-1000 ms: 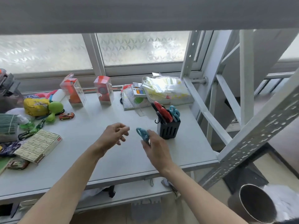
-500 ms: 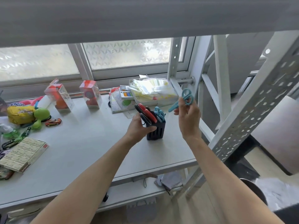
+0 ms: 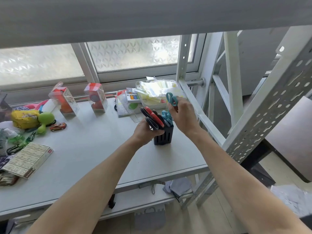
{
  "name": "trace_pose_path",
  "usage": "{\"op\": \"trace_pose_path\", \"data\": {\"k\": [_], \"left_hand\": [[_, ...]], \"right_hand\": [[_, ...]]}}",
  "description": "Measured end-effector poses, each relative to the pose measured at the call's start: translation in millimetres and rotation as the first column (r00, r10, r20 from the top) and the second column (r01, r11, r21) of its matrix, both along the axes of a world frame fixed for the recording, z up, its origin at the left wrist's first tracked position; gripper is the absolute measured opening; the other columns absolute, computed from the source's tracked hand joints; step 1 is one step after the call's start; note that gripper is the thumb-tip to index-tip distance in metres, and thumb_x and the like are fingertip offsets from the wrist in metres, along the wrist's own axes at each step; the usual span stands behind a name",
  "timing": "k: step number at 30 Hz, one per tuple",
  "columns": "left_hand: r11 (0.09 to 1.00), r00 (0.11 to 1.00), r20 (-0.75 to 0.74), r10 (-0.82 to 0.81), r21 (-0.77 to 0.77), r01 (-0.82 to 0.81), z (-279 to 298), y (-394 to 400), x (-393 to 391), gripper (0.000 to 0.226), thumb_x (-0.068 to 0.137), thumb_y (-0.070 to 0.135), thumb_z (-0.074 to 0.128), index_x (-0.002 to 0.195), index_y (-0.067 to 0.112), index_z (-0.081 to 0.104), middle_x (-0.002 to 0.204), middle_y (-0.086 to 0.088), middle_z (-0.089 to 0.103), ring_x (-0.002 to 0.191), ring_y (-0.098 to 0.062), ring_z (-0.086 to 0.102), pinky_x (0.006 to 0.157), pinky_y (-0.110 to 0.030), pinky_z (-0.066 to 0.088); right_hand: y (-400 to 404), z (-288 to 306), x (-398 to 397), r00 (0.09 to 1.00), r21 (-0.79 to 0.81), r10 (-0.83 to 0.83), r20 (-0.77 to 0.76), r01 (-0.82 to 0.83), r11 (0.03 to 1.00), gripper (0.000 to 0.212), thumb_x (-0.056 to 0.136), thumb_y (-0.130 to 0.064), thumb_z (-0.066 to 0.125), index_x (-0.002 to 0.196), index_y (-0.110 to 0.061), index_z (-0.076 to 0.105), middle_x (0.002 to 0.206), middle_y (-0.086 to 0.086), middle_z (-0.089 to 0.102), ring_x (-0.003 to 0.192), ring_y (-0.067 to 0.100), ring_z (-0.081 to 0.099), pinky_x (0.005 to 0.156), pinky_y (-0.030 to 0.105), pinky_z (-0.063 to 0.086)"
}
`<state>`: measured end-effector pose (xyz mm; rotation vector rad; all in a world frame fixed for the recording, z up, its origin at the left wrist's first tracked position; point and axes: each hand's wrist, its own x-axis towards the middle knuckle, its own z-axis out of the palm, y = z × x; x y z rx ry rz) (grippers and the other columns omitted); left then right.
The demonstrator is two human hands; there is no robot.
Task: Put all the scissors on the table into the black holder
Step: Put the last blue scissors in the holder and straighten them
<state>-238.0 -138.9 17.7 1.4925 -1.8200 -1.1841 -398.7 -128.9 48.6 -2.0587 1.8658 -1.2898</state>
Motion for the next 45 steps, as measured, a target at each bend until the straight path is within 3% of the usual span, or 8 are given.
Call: {"op": "trace_pose_path", "data": {"k": [4, 14, 15, 17, 19, 26, 34, 45], "left_hand": [[1.0, 1.0, -0.001, 0.0, 0.003, 0.0, 2, -1, -2, 0.045, 0.076, 0.014, 0.078, 0.118, 0.014, 0.064, 0.109, -0.008, 0.07, 0.105, -0.029, 0.064, 0.085, -0.042, 0.055], [1.0, 0.999, -0.025, 0.021, -0.011, -0.022, 2, -2, -1, 0.046, 0.071, 0.021, 0.082, 0.113, 0.017, 0.066, 0.108, -0.005, 0.071, 0.106, -0.025, 0.065, 0.095, -0.046, 0.054], [1.0, 0.999, -0.042, 0.019, -0.017, -0.02, 2, -3, -1, 0.047, 0.069, 0.021, 0.083, 0.113, 0.017, 0.066, 0.108, -0.004, 0.072, 0.107, -0.024, 0.066, 0.096, -0.047, 0.053], [0.999, 0.998, -0.064, 0.007, -0.032, -0.009, 1, -4, 2, 0.056, 0.068, 0.023, 0.085, 0.119, 0.016, 0.063, 0.112, -0.003, 0.071, 0.11, -0.023, 0.065, 0.099, -0.046, 0.052], [0.999, 0.999, -0.044, 0.002, -0.048, -0.004, 0, -6, 3, 0.065, 0.068, 0.028, 0.085, 0.126, 0.016, 0.058, 0.116, -0.003, 0.068, 0.114, -0.023, 0.062, 0.1, -0.045, 0.051], [0.973, 0.993, 0.082, 0.084, -0.22, -0.064, 2, -5, 5, 0.072, 0.063, 0.042, 0.087, 0.123, 0.017, 0.055, 0.117, -0.003, 0.067, 0.112, -0.023, 0.061, 0.097, -0.045, 0.05], [0.943, 0.981, -0.172, 0.086, -0.303, -0.136, 2, 0, 7, 0.07, 0.071, 0.015, 0.083, 0.129, 0.009, 0.043, 0.122, -0.006, 0.064, 0.119, -0.017, 0.059, 0.103, -0.034, 0.048], [0.963, 0.995, -0.096, -0.034, -0.27, 0.007, 1, -1, -1, 0.081, 0.065, 0.02, 0.088, 0.127, 0.026, 0.037, 0.124, -0.004, 0.052, 0.112, -0.014, 0.052, 0.086, -0.015, 0.041]], "right_hand": [[-7, -8, 0, 1.0, 0.181, -0.021, -0.005, 0.021, 0.983, 0.015, 0.096, -0.019, 0.057, 0.083, -0.012, 0.057, 0.075, 0.002, 0.055, 0.07, 0.021, 0.051, 0.067, 0.028, 0.039], [-12, 5, -8, 0.997, 0.488, 0.06, -0.043, -0.032, 0.873, 0.04, 0.094, -0.045, 0.056, 0.068, -0.015, 0.055, 0.07, 0.004, 0.058, 0.071, 0.024, 0.057, 0.062, 0.03, 0.041], [-11, 8, -10, 0.995, 0.489, 0.1, -0.027, -0.074, 0.869, 0.038, 0.092, -0.051, 0.057, 0.074, -0.017, 0.058, 0.077, 0.004, 0.06, 0.076, 0.024, 0.058, 0.065, 0.031, 0.042], [-8, 13, -16, 0.983, 0.482, 0.182, 0.025, -0.172, 0.859, 0.044, 0.091, -0.051, 0.058, 0.122, -0.019, 0.059, 0.119, 0.007, 0.063, 0.107, 0.024, 0.06, 0.09, 0.035, 0.047], [-4, 18, -23, 0.954, 0.511, 0.286, 0.092, -0.291, 0.809, 0.073, 0.09, -0.036, 0.064, 0.152, -0.029, 0.026, 0.15, 0.005, 0.044, 0.128, 0.023, 0.05, 0.107, 0.035, 0.039], [-7, 17, -19, 0.909, 0.538, 0.391, -0.143, -0.261, 0.802, 0.109, 0.075, -0.011, 0.079, 0.149, -0.05, 0.009, 0.148, -0.002, 0.044, 0.102, 0.013, 0.056, 0.089, 0.031, 0.052], [-4, -1, -10, 0.927, 0.445, 0.37, -0.058, -0.308, 0.841, 0.084, 0.073, -0.018, 0.084, 0.139, -0.033, 0.035, 0.14, 0.006, 0.049, 0.12, 0.025, 0.054, 0.101, 0.043, 0.049], [-12, 20, -20, 0.869, 0.626, 0.446, -0.214, -0.229, 0.745, 0.079, 0.084, -0.009, 0.07, 0.148, -0.036, 0.033, 0.149, 0.0, 0.038, 0.131, 0.023, 0.045, 0.105, 0.034, 0.044]]}}
